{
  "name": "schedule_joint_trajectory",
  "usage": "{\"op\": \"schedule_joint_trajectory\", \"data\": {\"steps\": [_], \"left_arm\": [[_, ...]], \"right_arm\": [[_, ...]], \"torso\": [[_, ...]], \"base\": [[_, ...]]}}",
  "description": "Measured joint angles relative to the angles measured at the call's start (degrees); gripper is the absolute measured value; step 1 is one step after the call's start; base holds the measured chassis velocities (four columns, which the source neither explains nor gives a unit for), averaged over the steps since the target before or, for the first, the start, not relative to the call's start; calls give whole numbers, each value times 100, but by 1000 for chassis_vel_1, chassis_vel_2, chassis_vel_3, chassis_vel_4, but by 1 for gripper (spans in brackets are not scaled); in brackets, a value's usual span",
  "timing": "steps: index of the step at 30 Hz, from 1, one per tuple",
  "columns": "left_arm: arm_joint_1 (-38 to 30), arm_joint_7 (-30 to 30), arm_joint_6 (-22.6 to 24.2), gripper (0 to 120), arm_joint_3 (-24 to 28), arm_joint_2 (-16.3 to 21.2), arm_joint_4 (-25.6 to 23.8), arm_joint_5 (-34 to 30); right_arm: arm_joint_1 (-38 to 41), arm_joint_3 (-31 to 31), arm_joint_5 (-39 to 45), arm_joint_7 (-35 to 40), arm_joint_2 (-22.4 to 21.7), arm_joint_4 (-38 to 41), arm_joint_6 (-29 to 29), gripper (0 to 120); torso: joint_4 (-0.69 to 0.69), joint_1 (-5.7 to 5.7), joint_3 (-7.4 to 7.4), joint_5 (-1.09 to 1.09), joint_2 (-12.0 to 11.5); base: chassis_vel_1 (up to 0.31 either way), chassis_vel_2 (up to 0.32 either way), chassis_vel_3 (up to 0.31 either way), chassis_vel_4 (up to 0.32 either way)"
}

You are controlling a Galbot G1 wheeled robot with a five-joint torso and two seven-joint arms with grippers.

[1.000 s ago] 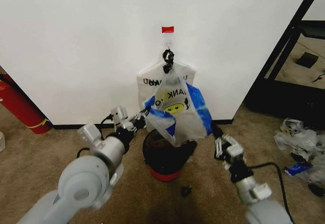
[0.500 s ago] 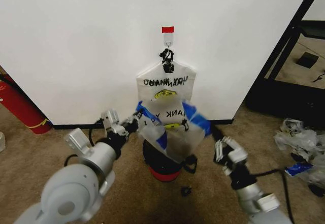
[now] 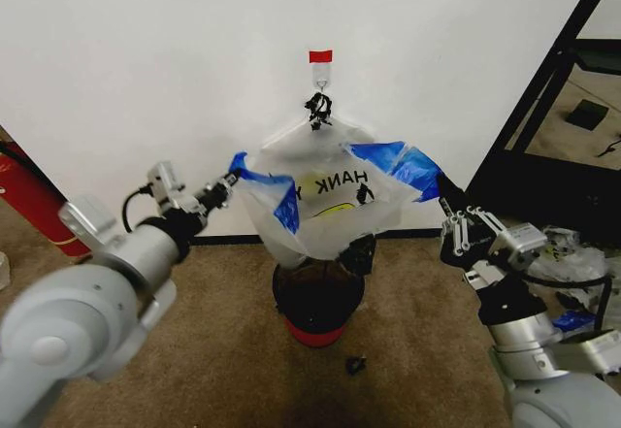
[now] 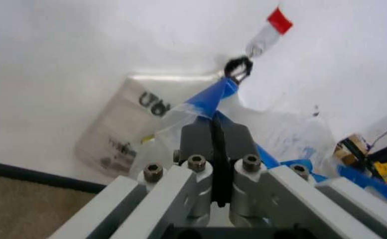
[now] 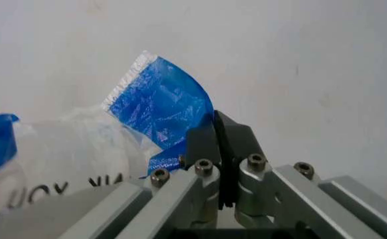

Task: Pick up the garbage bag from the wall and place it over the trash bin.

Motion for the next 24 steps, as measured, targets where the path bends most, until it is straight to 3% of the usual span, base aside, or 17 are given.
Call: {"op": "schedule_joint_trajectory", "data": {"steps": [8, 18, 24], "left_arm": [[-52, -104, 5, 0, -153, 191, 5, -363], [749, -32, 87, 0, 820, -804, 15, 626], [1046, 73, 122, 0, 931, -971, 15, 965]], "right_arm": [[27, -75, 583, 371, 45, -13, -444, 0], [-175, -398, 380, 522, 276, -32, -543, 0], [-140, -713, 291, 552, 431, -38, -546, 0]], "torso": [[0, 0, 0, 2, -1], [-1, 0, 0, 0, -1], [1, 0, 0, 0, -1]], "base": [[0, 0, 0, 0], [0, 0, 0, 0], [0, 0, 0, 0]]}}
